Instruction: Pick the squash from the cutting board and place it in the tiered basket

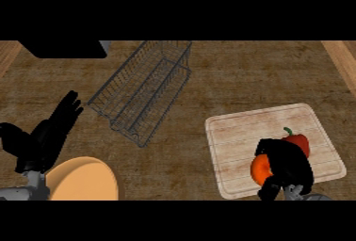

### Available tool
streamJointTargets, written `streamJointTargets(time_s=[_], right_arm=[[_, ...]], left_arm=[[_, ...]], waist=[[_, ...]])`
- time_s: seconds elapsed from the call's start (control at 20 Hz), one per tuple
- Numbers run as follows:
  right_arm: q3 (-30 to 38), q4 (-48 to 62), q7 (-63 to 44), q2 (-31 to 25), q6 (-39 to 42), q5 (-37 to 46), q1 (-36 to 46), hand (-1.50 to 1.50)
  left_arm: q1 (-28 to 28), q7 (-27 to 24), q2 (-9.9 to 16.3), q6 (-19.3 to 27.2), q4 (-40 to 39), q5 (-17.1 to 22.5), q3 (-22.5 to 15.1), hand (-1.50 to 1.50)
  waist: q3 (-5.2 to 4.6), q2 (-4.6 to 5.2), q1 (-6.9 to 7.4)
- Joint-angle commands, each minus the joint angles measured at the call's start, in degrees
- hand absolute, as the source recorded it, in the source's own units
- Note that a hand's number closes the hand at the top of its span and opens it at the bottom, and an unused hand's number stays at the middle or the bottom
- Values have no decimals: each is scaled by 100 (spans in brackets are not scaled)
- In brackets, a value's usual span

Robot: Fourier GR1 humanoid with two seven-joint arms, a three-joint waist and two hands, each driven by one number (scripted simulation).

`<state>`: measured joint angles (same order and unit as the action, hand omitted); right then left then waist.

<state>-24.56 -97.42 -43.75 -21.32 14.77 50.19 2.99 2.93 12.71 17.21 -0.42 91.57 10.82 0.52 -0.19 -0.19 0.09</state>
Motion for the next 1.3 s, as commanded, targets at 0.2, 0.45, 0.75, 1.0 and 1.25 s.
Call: streamJointTargets(time_s=[0.2,0.45,0.75,1.0,1.25], right_arm=[[72,354,561,-68,-320,598,-293,150],[418,-644,742,-808,-625,668,-1483,150],[417,-1542,466,-339,-1801,1488,-1134,150],[366,-2882,677,145,-2571,1157,-1193,150],[22,-4035,304,393,-1963,1209,-737,150]], left_arm=[[312,282,-298,173,-15,-301,-28,0],[54,-234,-236,-141,-416,-249,154,0],[-348,-72,-37,-391,176,-19,277,0],[-327,-66,-246,-105,115,-241,160,0],[51,-42,-260,-164,-138,-249,184,0]], waist=[[20,19,-22],[18,15,-81],[21,-12,-6],[24,-36,-74],[11,3,-38]])
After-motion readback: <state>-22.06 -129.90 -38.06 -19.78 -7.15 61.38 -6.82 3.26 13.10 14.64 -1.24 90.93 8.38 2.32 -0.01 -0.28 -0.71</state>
